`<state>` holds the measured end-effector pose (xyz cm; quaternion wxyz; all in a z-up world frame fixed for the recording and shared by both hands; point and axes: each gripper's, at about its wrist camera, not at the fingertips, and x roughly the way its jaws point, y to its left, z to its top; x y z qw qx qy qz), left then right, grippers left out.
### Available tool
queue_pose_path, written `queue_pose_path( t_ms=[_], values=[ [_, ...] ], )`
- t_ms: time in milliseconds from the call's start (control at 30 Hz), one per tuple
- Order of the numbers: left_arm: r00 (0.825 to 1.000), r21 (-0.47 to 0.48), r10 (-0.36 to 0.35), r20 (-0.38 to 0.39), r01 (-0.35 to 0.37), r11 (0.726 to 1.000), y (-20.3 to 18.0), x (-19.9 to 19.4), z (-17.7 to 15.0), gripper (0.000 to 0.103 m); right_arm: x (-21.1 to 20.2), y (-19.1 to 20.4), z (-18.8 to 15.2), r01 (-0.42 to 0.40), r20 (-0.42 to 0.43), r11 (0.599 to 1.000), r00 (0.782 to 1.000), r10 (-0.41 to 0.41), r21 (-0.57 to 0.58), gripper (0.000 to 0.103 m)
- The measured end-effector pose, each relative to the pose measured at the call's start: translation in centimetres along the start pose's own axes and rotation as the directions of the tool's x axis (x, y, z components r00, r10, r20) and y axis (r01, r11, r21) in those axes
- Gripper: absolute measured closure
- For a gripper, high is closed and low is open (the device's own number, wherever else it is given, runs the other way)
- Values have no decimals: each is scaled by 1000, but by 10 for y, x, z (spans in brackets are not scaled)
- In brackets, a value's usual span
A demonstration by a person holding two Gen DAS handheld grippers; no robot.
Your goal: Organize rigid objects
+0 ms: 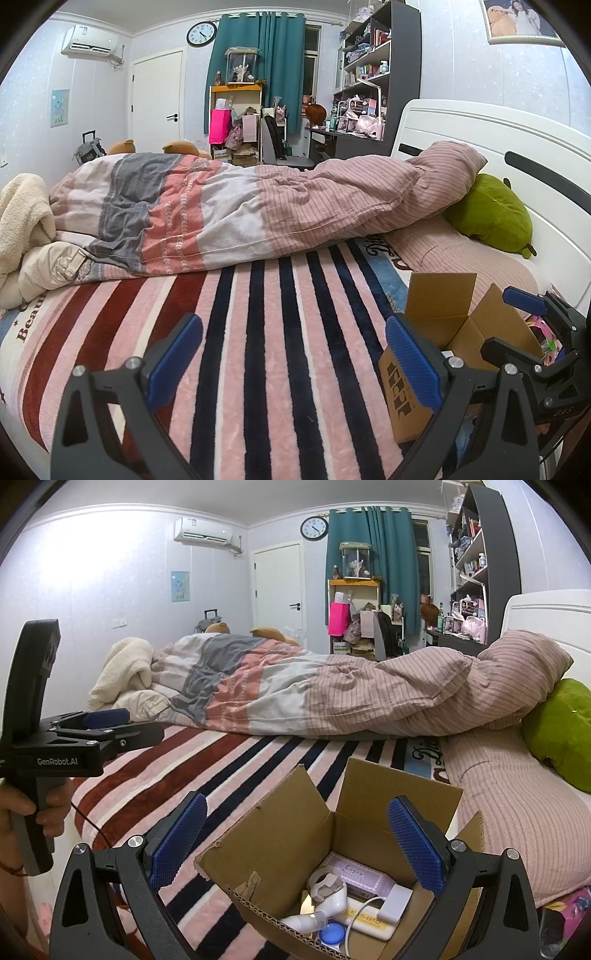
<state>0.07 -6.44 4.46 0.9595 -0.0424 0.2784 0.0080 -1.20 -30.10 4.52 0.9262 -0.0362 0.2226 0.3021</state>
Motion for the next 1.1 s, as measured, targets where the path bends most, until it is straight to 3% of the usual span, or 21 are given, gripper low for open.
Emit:
queue_pose_path(
  t_ms=[1100],
  values=[
    [1000, 1, 5, -4, -5, 1000, 5, -1, 1, 4, -1, -2, 0, -3, 1, 1000, 1000, 3, 3, 4]
  ],
)
